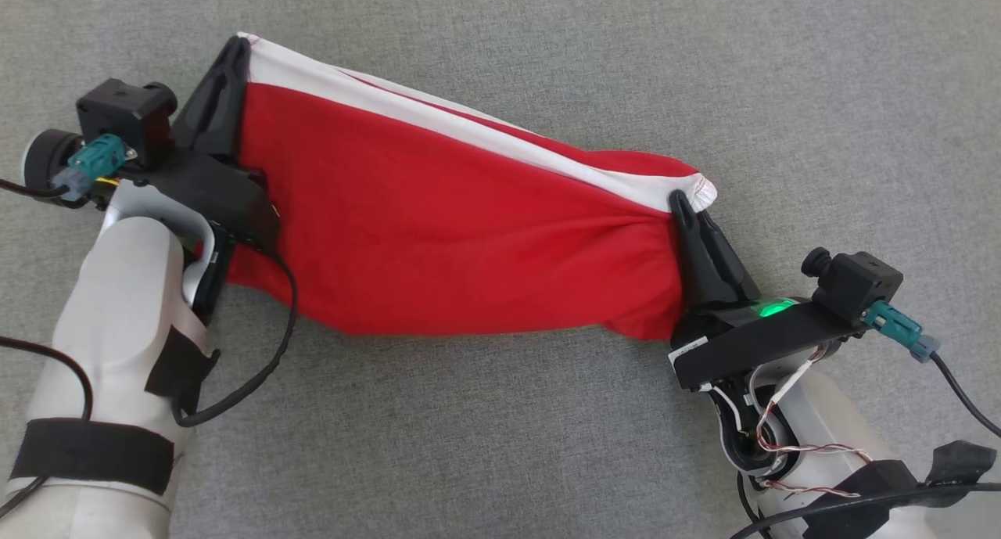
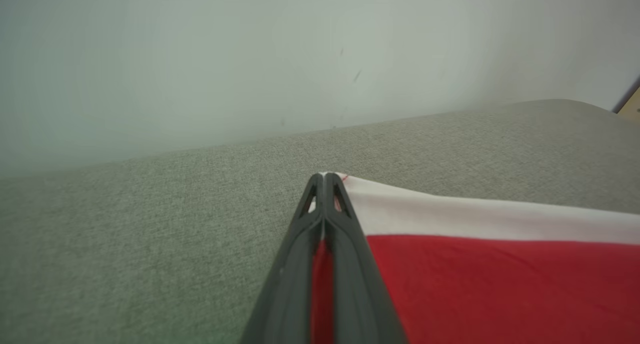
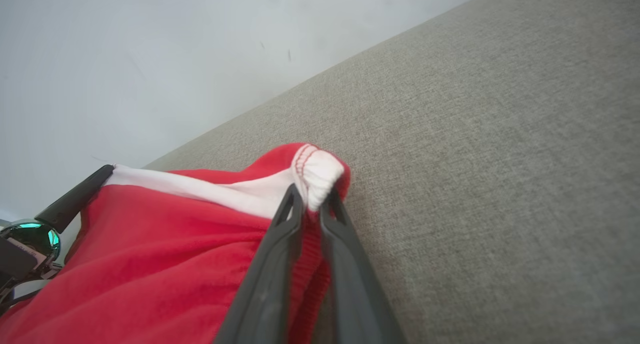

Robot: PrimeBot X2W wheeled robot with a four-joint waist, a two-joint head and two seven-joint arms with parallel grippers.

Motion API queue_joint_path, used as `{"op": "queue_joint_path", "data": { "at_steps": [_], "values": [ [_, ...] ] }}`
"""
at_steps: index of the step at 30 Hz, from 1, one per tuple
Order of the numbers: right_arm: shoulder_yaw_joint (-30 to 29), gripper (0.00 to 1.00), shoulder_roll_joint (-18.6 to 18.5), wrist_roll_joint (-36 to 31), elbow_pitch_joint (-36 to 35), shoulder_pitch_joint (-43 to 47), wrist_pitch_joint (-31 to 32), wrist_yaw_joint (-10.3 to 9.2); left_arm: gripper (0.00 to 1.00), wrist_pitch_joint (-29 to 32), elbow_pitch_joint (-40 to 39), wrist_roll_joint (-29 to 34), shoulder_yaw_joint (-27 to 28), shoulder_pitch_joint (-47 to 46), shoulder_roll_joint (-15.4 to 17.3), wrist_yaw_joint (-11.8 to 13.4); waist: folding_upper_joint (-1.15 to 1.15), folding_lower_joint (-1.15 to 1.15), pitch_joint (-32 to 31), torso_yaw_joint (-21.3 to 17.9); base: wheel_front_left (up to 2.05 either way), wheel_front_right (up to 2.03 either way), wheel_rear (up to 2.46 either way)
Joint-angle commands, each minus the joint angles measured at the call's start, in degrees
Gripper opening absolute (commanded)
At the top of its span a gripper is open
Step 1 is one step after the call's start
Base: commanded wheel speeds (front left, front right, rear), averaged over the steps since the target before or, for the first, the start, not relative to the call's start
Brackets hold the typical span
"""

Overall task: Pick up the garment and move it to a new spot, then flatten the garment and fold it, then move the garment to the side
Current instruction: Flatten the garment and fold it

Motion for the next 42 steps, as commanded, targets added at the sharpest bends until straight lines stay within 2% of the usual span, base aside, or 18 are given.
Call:
{"op": "queue_joint_path", "data": {
  "at_steps": [1, 2, 3, 6, 10, 13, 19, 24, 31, 40, 42],
  "values": [
    [-0.10, 0.78, 0.28, -0.50, 0.36, -0.06, -0.03, -0.08, 0.47, -0.08, 0.78, 0.16, -0.23, 0.17, -0.12, -0.04, -0.01, 0.00, -0.15, 0.23, 0.00, 0.00, 0.00],
    [-0.03, 1.00, 0.44, -0.60, 0.51, -0.15, -0.03, -0.08, 0.92, -0.08, 0.97, 0.18, -0.52, 0.29, -0.23, -0.10, -0.01, 0.00, -0.27, 0.34, 0.00, 0.00, 0.00],
    [0.13, 1.00, 0.52, -0.63, 0.66, -0.21, -0.03, -0.07, 1.00, -0.08, 1.06, -0.07, -0.59, 0.51, -0.38, -0.12, -0.01, 0.00, -0.45, 0.43, 0.00, 0.00, 0.00],
    [0.03, 1.00, 0.33, -1.11, 1.12, -0.09, -0.03, -0.07, 1.00, -0.08, 1.20, -0.45, -0.76, 1.67, -0.61, -0.16, -0.01, 0.00, -1.25, 0.66, 0.00, 0.00, 0.00],
    [-2.88, 1.00, 0.07, -3.60, 1.60, 1.23, -0.03, -0.07, 1.00, -0.08, 0.41, -1.25, 0.00, 2.47, -0.69, -0.19, -0.01, 0.00, -2.84, 0.91, 0.00, 0.00, 0.00],
    [-7.20, 1.00, 0.48, -8.49, 1.83, 2.51, -0.02, -0.07, 1.00, -0.08, 0.13, -1.59, 0.73, 3.83, -0.66, -0.21, -0.01, 0.00, -4.33, 1.09, 0.00, 0.00, 0.00],
    [-17.31, 1.00, 2.52, -23.06, -0.57, 6.86, -0.02, -0.07, 1.00, -0.08, 2.49, -4.37, 0.60, 7.40, -2.04, -0.25, -0.01, 0.00, -7.50, 1.79, 0.00, 0.00, 0.00],
    [-23.78, 1.00, 5.46, -29.52, -2.37, 10.69, -0.02, -0.07, 1.00, -0.08, 5.83, -4.30, 0.66, 9.25, -1.63, -0.11, -0.01, 0.00, -8.91, 2.22, 0.00, 0.00, 0.00],
    [-24.54, 1.00, 6.49, -30.37, -2.32, 12.23, -0.02, -0.07, 1.00, -0.08, 10.18, -5.38, 1.33, 9.07, -2.15, -0.11, -0.01, 0.00, -9.18, 1.73, 0.00, 0.00, 0.00],
    [-24.76, 1.00, 7.05, -30.53, -1.80, 12.80, -0.02, -0.07, 1.00, -0.02, 18.63, -6.34, -2.18, 6.86, -3.31, -0.25, -0.01, 0.00, -9.56, 1.12, 0.00, 0.00, 0.00],
    [-24.84, 1.00, 7.13, -30.57, -1.90, 12.76, -0.02, -0.07, 0.44, -0.01, 20.29, -6.79, -3.19, 6.81, -3.68, -0.26, -0.01, 0.00, -9.85, 1.00, 0.00, 0.00, 0.00]
  ]
}}
